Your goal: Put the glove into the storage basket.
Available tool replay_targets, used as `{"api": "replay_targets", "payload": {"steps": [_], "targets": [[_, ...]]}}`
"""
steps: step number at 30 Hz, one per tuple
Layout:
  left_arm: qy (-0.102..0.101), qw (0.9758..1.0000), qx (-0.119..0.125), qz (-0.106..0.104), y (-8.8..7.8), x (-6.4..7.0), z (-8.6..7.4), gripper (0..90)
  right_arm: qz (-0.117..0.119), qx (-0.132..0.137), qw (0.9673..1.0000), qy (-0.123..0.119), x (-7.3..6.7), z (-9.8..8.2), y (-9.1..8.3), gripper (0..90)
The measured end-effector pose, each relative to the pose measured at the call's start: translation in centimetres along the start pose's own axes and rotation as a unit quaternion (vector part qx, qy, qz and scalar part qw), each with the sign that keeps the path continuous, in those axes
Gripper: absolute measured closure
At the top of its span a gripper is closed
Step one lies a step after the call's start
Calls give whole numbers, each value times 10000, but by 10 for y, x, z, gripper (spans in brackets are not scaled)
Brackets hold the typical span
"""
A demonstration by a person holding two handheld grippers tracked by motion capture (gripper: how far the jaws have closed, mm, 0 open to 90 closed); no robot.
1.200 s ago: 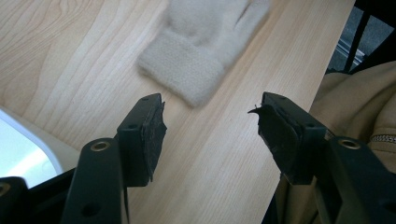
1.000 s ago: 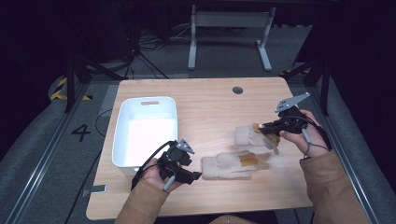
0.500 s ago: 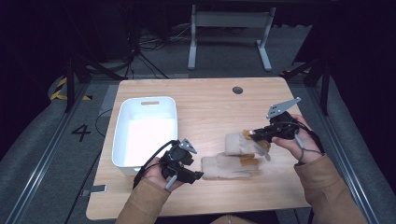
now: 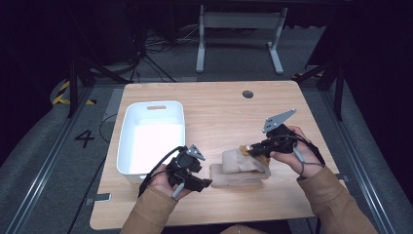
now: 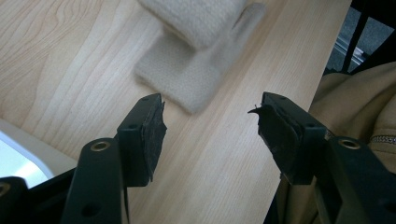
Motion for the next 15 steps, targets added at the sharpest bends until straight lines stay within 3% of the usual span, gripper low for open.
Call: {"api": "replay_targets", "payload": {"steps": [15], "targets": [[26,10000,-11,-5,1,0,1,411,291,-103,9994,-176,-20,8,30,790]]}}
Point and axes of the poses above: each handheld gripper's, and its own axes: y roughly forward along the jaws, z roughly out of its top, x roughly to its right, the point moved 4 cm from there along y, roughly forward along the jaws, and after that the axes turned 9 degrees about -x, right-handed, at the moved point
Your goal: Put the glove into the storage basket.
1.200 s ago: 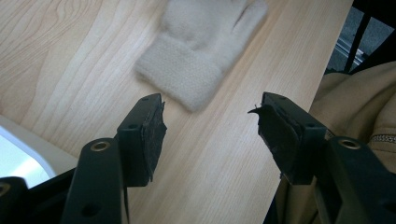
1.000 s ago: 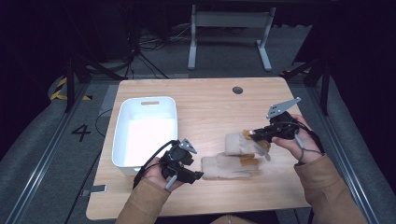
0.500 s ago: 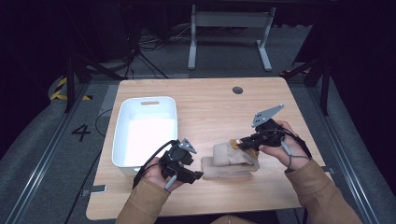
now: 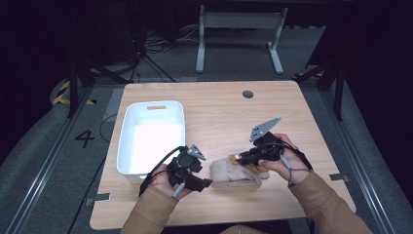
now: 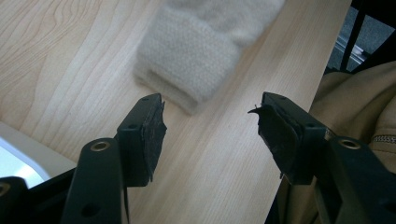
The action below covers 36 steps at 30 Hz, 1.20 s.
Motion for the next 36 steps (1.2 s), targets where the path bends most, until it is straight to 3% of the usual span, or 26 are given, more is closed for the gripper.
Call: {"api": "replay_targets", "payload": {"steps": [5,21,26,31,36], "targets": [[0,10000,10,-4,0,0,1,411,33,-193,9998,78,3,-4,12,787],[63,10000,-41,-44,5,1,5,410,-254,-751,9968,91,8,-14,35,766],[85,9999,-89,-48,7,1,6,408,-279,-822,9962,36,6,-15,39,745],[103,9999,-114,-68,10,1,8,401,-272,-812,9963,-30,4,-16,39,643],[164,9997,-78,-149,11,2,11,359,-238,-559,9981,-61,2,-16,31,542]]}}
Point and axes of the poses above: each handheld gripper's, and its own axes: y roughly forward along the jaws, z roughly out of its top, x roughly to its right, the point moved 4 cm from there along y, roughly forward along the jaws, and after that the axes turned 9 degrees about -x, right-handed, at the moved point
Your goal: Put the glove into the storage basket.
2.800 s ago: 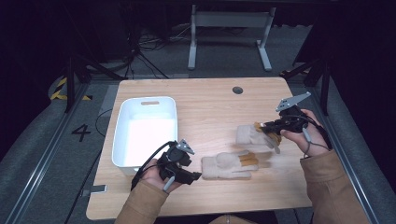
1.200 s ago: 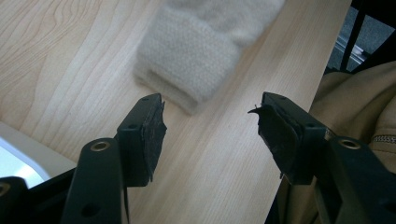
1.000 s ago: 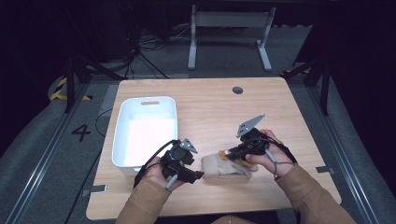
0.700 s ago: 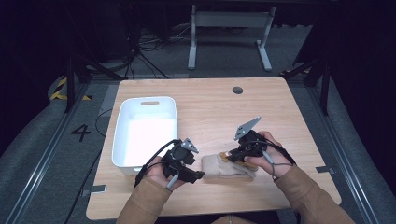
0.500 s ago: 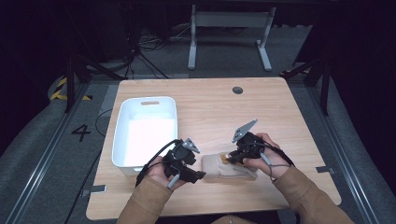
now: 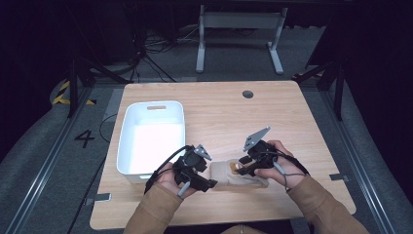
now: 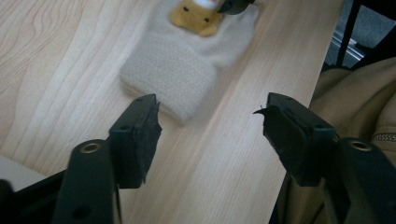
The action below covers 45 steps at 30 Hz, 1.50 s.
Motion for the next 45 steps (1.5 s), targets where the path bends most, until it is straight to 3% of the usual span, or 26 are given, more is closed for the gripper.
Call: {"api": "replay_targets", "payload": {"steps": [5,8,16,20,23,29,34,39,41,44,45], "targets": [[-37,9999,107,2,0,-1,5,249,-122,327,9993,96,3,-4,-15,529],[18,9999,151,-44,0,-1,9,196,-212,518,9980,290,6,-9,-27,530],[154,9996,221,-22,4,0,18,148,-310,757,9954,498,12,-22,-43,564],[253,9992,304,63,4,-1,25,142,-481,966,9920,654,17,-30,-52,599],[271,9987,413,109,3,-2,30,142,-628,1229,9867,857,22,-39,-60,604],[246,9978,615,87,5,-4,38,115,-910,1667,9726,1342,38,-62,-72,580],[269,9978,607,57,10,-5,41,109,-1102,1998,9581,1729,52,-78,-81,528],[272,9979,596,23,12,-4,41,99,-1373,2433,9414,1892,66,-90,-87,499],[262,9980,580,9,13,-4,41,97,-1487,2444,9378,1965,71,-95,-88,499],[280,9980,569,73,14,-4,41,96,-1661,2363,9353,2044,77,-103,-88,491],[284,9979,574,104,15,-3,40,95,-1708,2364,9325,2129,79,-105,-88,483]]}}
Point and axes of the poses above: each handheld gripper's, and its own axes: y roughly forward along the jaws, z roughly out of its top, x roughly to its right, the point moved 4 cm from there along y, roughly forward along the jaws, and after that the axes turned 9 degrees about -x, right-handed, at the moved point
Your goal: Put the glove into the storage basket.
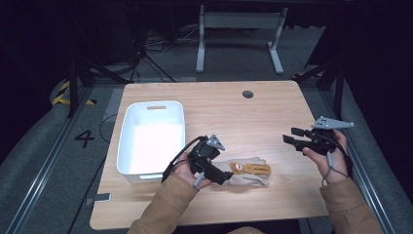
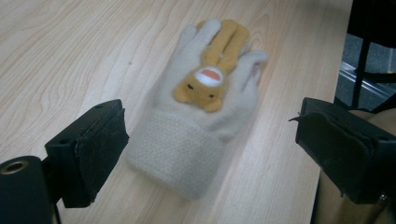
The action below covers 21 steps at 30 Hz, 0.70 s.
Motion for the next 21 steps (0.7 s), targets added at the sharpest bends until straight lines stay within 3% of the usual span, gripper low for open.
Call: {"api": "replay_targets", "payload": {"steps": [5,7,12,15,21], "targets": [[-40,10000,-9,20,3,-1,-1,69,-287,-23,9994,189,16,-6,0,426],[-80,10000,23,-10,4,-1,-1,61,-309,-89,9987,391,22,-9,-1,456],[-180,9998,80,20,7,-3,-2,46,-479,-48,9961,738,38,-22,3,357],[-183,9998,62,17,9,-3,-2,52,-548,-135,9957,731,44,-28,7,346],[2,9999,126,-61,12,-2,-2,65,-589,-233,9952,752,48,-35,14,341]]}}
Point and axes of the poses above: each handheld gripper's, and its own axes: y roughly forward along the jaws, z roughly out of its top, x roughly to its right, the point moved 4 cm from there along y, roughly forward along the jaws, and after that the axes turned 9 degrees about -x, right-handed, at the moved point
